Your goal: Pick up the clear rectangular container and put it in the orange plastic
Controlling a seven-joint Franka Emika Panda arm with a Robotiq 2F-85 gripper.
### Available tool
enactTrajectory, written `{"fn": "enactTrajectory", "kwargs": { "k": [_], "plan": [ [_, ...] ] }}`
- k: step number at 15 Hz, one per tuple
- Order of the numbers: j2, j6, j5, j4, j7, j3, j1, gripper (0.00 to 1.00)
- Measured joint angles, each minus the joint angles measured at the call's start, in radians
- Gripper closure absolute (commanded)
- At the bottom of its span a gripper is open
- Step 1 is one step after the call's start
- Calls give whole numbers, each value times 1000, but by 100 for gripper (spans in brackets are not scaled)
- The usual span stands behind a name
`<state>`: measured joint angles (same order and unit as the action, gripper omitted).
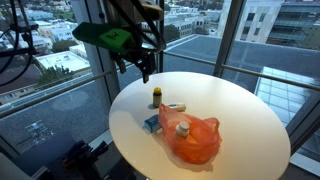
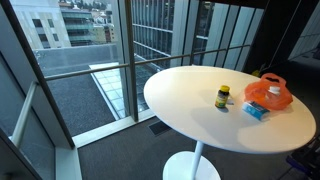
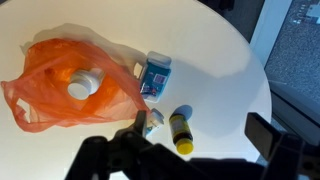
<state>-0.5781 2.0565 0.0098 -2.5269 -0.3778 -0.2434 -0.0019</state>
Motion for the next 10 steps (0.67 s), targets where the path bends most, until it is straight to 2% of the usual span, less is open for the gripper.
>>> {"fn": "enactTrajectory", "kwargs": {
  "k": [10],
  "plan": [
    [243,-71,2,118,217,71,-26,0]
  ]
}}
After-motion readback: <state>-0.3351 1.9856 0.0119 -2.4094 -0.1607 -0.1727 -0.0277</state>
